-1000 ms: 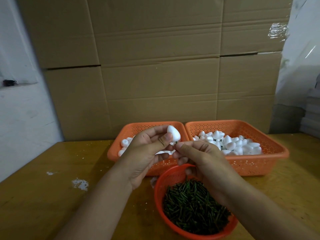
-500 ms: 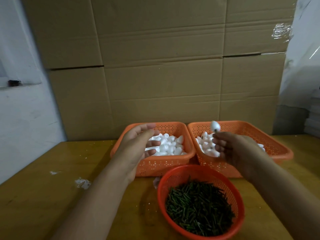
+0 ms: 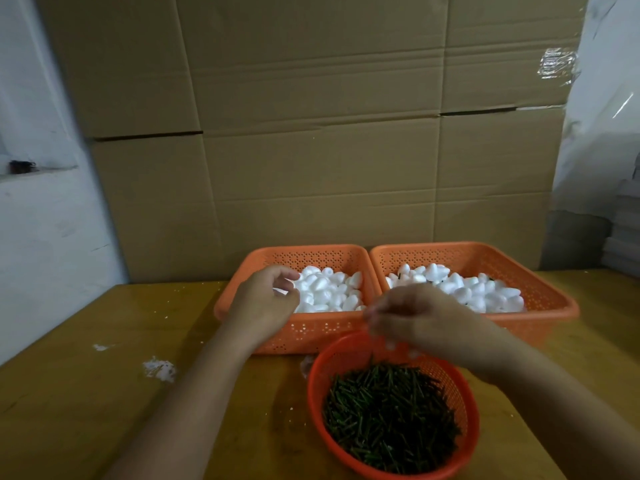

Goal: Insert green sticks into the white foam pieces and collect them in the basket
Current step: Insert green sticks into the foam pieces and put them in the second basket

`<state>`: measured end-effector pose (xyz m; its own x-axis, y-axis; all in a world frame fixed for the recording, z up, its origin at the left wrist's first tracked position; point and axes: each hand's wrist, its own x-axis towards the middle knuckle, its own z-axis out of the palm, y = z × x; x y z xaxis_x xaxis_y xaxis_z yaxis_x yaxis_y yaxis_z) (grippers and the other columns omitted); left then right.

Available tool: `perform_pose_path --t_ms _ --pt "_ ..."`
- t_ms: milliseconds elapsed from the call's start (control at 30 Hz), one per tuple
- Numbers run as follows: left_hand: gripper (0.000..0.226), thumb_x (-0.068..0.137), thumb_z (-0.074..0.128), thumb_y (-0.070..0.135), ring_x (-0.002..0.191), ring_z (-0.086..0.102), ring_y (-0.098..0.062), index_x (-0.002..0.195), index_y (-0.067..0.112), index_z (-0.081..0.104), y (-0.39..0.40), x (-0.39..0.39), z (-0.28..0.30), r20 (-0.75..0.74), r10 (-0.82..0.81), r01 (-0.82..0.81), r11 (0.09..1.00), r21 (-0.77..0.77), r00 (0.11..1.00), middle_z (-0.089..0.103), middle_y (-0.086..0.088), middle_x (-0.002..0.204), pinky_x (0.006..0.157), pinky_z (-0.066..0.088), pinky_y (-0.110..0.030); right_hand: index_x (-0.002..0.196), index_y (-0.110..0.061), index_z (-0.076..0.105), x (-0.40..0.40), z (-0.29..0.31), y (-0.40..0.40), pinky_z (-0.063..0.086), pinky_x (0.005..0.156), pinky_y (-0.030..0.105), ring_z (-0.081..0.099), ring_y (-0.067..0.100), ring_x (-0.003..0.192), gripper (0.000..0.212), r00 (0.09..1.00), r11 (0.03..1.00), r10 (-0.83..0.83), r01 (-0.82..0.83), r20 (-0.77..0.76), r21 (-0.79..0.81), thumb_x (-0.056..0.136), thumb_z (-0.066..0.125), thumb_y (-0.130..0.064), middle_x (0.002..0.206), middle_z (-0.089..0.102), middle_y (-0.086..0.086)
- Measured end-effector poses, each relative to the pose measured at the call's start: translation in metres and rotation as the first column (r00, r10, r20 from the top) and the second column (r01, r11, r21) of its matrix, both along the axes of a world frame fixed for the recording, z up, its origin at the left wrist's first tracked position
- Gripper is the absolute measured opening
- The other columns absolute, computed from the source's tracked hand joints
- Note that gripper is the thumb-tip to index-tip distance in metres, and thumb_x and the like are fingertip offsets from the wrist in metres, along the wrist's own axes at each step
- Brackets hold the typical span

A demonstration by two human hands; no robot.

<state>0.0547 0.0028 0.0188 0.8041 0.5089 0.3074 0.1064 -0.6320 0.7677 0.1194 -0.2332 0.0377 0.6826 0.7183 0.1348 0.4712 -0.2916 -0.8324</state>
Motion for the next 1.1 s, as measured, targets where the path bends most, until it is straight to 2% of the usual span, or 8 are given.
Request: perform_pose_path --t_ms 100,200,333,567,833,933,1000,1100 --pt "0.016 0.091 0.066 0.029 0.105 0.062 -0.019 0.107 0.031 0.066 0.002 0.013 0.005 -0.265 0.009 0.055 0.971 0.234 0.964 0.066 0.006 0.110 0.099 0.047 -0.038 0.113 -0.033 0.070 -0.010 -0.009 0.003 0.042 0.066 0.007 0.061 -0.011 0.080 0.022 0.923 0.925 0.263 -0.158 0.280 -0.347 0.092 0.065 -0.037 0.095 0.070 -0.023" --pt "0.021 0.090 0.064 0.043 0.115 0.060 -0.020 0.106 0.030 0.068 0.001 0.027 0.020 -0.432 0.094 0.078 0.929 0.362 0.897 0.066 0.005 0.122 0.104 0.045 -0.041 0.129 -0.040 0.058 -0.019 -0.016 0.006 0.034 0.068 0.007 0.051 -0.013 0.084 0.038 0.868 0.820 0.368 -0.133 0.334 -0.557 0.092 0.061 -0.044 0.109 0.064 -0.022" --pt "0.048 0.086 0.064 0.055 0.121 0.057 -0.022 0.125 0.027 0.064 -0.003 0.043 0.030 -0.564 0.141 0.137 0.897 0.421 0.814 0.060 0.002 0.137 0.104 0.046 -0.041 0.136 -0.038 0.053 -0.022 -0.024 0.011 0.044 0.081 0.026 0.057 0.013 0.115 0.045 0.867 0.745 0.402 -0.123 0.294 -0.656 0.092 0.059 -0.044 0.129 0.060 -0.008" --pt "0.072 0.089 0.066 0.053 0.138 0.046 -0.027 0.151 0.026 0.040 -0.010 0.055 0.030 -0.679 0.122 0.258 0.865 0.430 0.724 0.043 -0.003 0.155 0.112 0.039 -0.043 0.138 -0.038 0.051 -0.019 -0.025 0.010 0.044 0.083 0.029 0.055 0.015 0.120 0.046 0.868 0.723 0.419 -0.144 0.264 -0.675 0.093 0.058 -0.043 0.133 0.058 -0.008" --pt "0.045 0.087 0.074 0.031 0.124 0.057 -0.021 0.130 0.023 0.063 0.001 0.046 0.019 -0.454 0.029 0.127 0.943 0.309 0.890 0.057 -0.004 0.140 0.104 0.045 -0.034 0.136 -0.034 0.054 -0.019 -0.028 0.011 0.041 0.077 0.024 0.056 0.016 0.117 0.044 0.850 0.738 0.421 -0.119 0.315 -0.665 0.093 0.061 -0.034 0.133 0.057 -0.006" --pt "0.025 0.090 0.074 0.018 0.091 0.070 -0.012 0.115 0.018 0.070 0.001 0.039 0.016 -0.053 -0.159 0.153 0.982 -0.106 0.986 0.069 -0.007 0.111 0.080 0.059 -0.030 0.135 -0.034 0.055 -0.017 -0.029 0.010 0.042 0.076 0.024 0.056 0.016 0.116 0.043 0.853 0.750 0.410 -0.113 0.324 -0.652 0.092 0.062 -0.033 0.131 0.058 -0.006" --pt "0.015 0.092 0.071 0.012 0.080 0.072 -0.007 0.107 0.014 0.072 -0.004 0.028 0.020 0.213 -0.204 0.281 0.845 -0.455 0.956 0.071 -0.009 0.100 0.068 0.059 -0.023 0.134 -0.034 0.055 -0.016 -0.030 0.011 0.046 0.085 0.027 0.055 0.016 0.118 0.043 0.855 0.754 0.405 -0.112 0.323 -0.648 0.092 0.062 -0.034 0.132 0.058 -0.006" --pt "0.021 0.086 0.071 0.014 0.090 0.074 -0.016 0.106 0.007 0.072 -0.008 0.012 0.024 0.399 -0.211 0.442 0.589 -0.677 0.893 0.074 -0.012 0.096 0.069 0.058 -0.021 0.135 -0.035 0.054 -0.016 -0.031 0.012 0.049 0.093 0.032 0.055 0.017 0.118 0.044 0.862 0.747 0.399 -0.109 0.311 -0.656 0.092 0.062 -0.035 0.132 0.057 -0.006"
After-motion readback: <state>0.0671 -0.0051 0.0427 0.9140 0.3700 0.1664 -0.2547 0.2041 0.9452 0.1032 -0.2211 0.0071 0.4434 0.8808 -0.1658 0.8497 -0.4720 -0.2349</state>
